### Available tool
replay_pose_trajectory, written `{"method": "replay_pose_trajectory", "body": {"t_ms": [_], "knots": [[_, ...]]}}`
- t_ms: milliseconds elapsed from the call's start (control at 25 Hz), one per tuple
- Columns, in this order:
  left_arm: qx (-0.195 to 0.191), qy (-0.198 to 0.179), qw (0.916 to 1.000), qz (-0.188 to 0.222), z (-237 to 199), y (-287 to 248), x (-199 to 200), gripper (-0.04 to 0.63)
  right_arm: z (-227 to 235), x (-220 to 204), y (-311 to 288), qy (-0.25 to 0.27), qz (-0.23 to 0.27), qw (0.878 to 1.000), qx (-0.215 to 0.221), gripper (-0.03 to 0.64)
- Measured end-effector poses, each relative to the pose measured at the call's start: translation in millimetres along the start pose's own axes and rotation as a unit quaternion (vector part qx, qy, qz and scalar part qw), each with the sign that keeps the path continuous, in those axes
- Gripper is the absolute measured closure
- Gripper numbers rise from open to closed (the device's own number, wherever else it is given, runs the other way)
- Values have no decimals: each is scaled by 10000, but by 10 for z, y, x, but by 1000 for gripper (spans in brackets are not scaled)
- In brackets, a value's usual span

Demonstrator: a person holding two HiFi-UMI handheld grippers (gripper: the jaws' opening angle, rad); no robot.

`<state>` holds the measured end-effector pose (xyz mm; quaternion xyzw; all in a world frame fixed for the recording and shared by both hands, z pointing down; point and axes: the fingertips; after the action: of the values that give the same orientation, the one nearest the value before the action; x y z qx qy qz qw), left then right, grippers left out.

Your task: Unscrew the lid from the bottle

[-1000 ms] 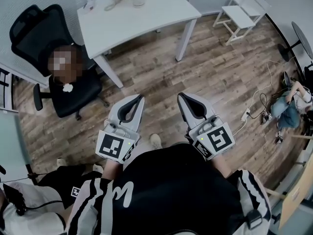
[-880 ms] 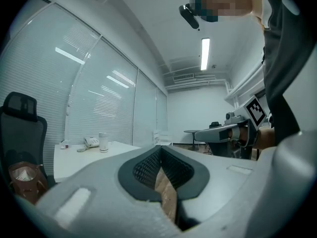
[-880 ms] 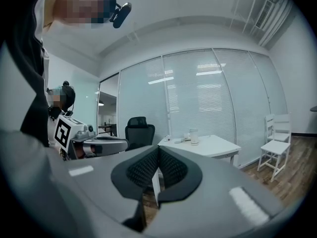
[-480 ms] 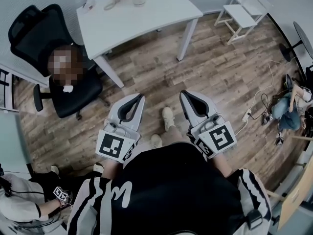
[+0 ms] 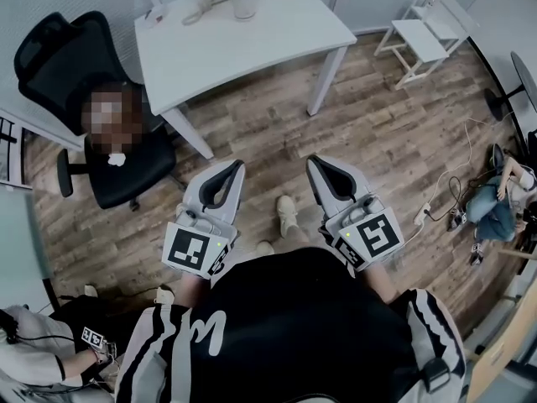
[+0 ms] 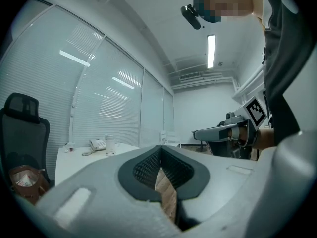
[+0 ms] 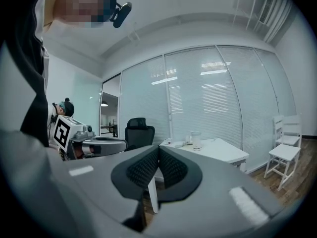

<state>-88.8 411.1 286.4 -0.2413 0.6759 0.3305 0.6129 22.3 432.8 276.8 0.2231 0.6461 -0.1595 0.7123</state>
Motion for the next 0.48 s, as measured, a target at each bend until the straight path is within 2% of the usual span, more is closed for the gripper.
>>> {"method": "replay_pose_trajectory", "body": {"t_ms": [480], "knots": [[180, -100, 9998, 85, -507, -666, 16, 595, 630, 77, -639, 75, 56, 9999, 112, 615]]}}
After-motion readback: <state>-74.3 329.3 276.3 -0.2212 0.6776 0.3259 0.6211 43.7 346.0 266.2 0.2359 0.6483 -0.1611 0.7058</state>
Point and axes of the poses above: the fingertips, and each gripper's own axes: y backward along the fingers, z to its right, x out of its top, and after that the axes turned 11 degrees about z, right-handed
